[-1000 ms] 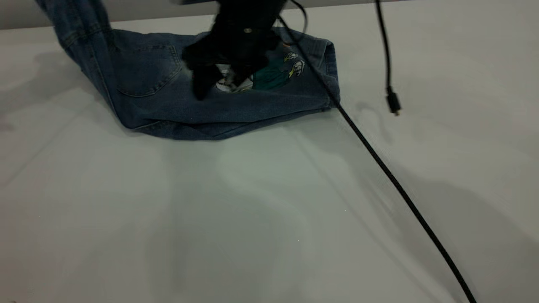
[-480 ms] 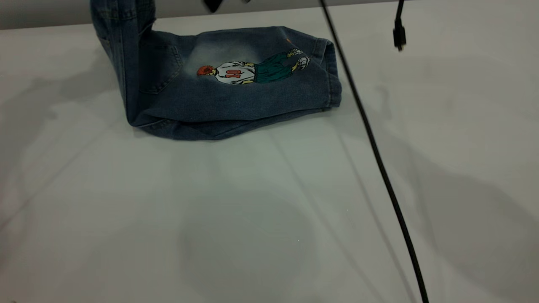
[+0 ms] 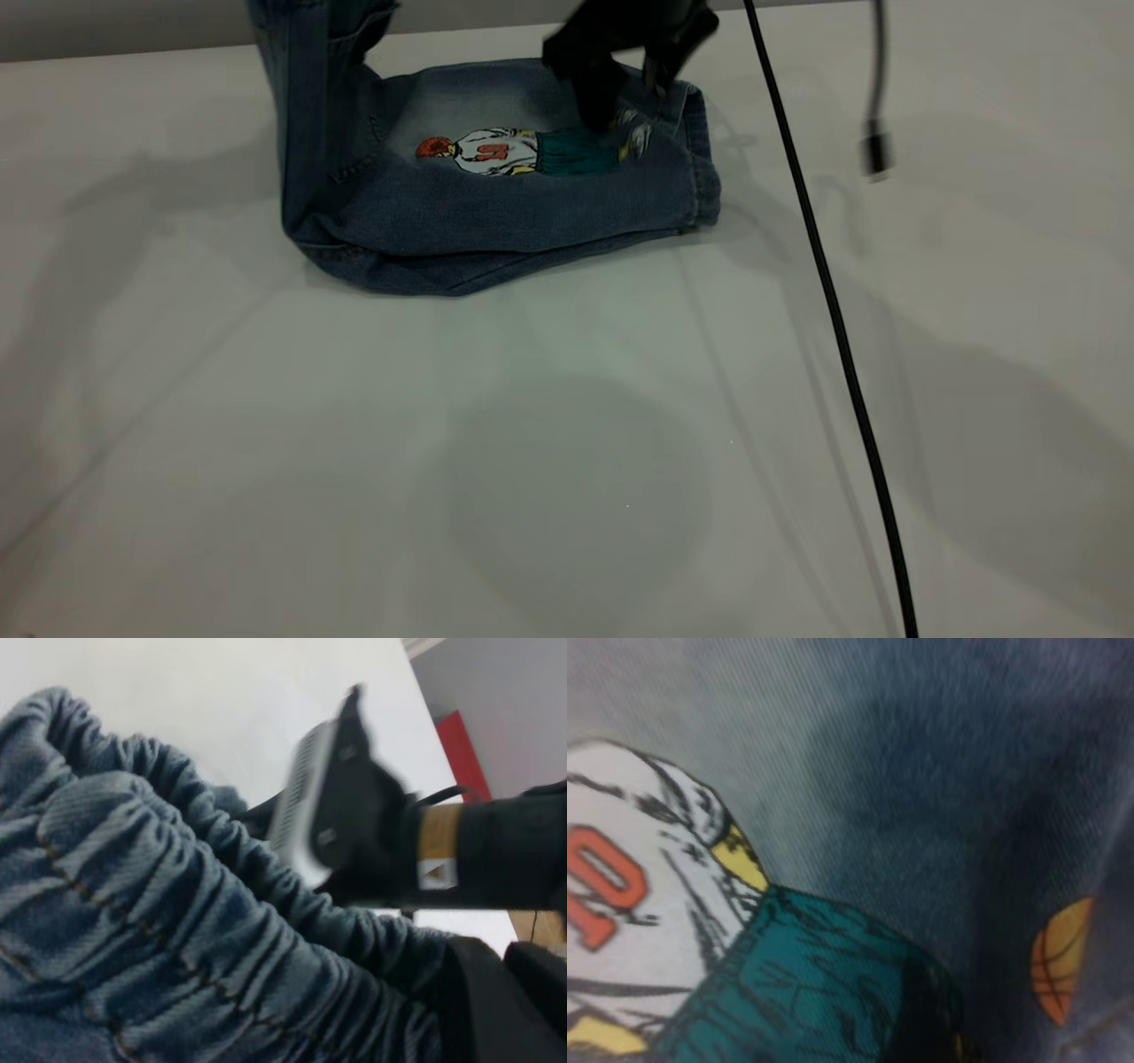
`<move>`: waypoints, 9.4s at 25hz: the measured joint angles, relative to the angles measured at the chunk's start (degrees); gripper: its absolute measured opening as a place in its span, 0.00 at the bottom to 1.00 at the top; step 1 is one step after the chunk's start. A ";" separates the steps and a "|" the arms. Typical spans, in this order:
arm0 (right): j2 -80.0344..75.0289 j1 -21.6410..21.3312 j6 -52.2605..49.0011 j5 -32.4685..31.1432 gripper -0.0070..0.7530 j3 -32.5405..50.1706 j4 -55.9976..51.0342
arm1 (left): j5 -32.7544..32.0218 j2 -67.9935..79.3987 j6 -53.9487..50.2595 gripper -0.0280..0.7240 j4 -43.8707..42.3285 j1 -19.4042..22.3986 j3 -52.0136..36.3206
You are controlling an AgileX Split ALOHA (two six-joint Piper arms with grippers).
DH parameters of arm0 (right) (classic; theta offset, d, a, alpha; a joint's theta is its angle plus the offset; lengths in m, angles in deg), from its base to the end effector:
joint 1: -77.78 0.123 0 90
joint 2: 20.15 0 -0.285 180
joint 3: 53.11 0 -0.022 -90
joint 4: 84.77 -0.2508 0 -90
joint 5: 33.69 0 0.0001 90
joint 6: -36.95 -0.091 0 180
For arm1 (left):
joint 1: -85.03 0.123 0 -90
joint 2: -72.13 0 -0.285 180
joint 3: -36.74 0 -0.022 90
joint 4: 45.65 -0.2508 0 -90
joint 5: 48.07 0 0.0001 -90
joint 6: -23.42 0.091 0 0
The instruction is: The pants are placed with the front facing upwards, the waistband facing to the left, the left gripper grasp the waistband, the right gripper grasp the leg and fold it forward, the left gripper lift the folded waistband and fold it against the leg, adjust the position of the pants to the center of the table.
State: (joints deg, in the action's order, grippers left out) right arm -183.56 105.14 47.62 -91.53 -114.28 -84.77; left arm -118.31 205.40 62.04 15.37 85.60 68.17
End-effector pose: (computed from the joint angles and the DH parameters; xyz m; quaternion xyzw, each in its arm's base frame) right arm 0.4919 0.2545 0.0871 -0.3209 0.9312 0.0251 0.1711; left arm 0.4676 -0.0703 0.2537 0.1495 0.8576 -0.4403 0.2199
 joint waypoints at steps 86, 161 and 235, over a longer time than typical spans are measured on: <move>1.17 -16.54 -5.11 -9.14 0.61 -14.16 2.73 | 11.95 9.29 -26.40 0.73 -43.94 -24.74 4.56; 44.73 -16.54 -5.51 -12.29 0.61 -1.92 -7.34 | 0.00 -9.57 -29.33 0.73 -75.85 -28.68 33.80; 148.81 -16.54 5.88 -4.58 0.61 109.00 -14.67 | 1.59 -112.01 -36.52 0.73 -60.07 -28.68 -77.05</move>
State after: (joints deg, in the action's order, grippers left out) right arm -34.75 88.61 53.50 -96.11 -5.28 -99.44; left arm -116.72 93.39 25.52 -44.70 56.92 -8.88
